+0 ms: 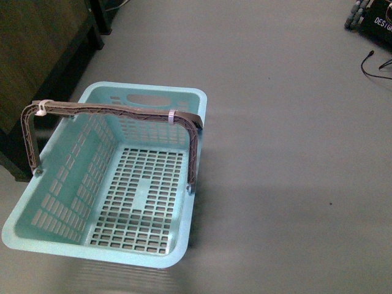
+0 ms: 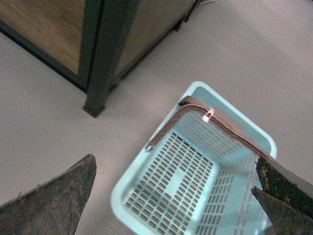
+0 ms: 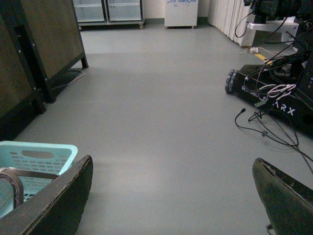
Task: Pick lemon and mango into basket
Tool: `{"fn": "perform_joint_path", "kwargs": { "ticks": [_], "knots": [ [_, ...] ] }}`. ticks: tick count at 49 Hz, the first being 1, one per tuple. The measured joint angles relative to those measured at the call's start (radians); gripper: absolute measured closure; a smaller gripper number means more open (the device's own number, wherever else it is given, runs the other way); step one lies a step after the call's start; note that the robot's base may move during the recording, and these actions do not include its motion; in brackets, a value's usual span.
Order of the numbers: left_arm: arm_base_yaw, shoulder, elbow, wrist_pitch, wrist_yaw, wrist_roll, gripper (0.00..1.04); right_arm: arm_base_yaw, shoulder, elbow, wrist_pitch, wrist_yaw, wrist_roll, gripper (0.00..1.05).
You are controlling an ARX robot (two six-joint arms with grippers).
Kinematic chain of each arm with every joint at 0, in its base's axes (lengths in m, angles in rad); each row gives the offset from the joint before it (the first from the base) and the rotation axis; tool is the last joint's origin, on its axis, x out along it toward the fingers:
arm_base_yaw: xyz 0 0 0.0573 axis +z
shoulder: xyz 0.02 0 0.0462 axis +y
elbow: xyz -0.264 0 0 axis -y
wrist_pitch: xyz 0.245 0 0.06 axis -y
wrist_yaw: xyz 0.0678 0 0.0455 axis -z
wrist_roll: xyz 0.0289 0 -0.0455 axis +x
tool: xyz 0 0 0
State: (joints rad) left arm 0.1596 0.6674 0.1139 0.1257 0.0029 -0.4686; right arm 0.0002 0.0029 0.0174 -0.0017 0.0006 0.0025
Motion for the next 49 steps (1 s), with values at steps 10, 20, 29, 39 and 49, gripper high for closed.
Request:
{"fn": "perform_joint_path", "kwargs": {
  "ticks": [10,20,29,39,49],
  "knots": [
    [-0.134,0.556,0.088,0.414,0.023,-0.278,0.07,0.0,0.0,0.0,0.0,0.0,0.0,0.09],
    [-0.256,0.904,0.245,0.547,-0.003,-0.478,0.07,0.0,0.0,0.0,0.0,0.0,0.0,0.09],
    [-0.362,1.113,0.379,0.553,-0.024,-0.621,0.07,0.0,0.0,0.0,0.0,0.0,0.0,0.09],
    [-0.466,1.325,0.586,0.536,-0.076,-0.741,0.07,0.0,0.0,0.0,0.0,0.0,0.0,0.09],
    [-0.478,1.473,0.785,0.491,-0.121,-0.773,0.07,0.0,0.0,0.0,0.0,0.0,0.0,0.09]
  ]
}}
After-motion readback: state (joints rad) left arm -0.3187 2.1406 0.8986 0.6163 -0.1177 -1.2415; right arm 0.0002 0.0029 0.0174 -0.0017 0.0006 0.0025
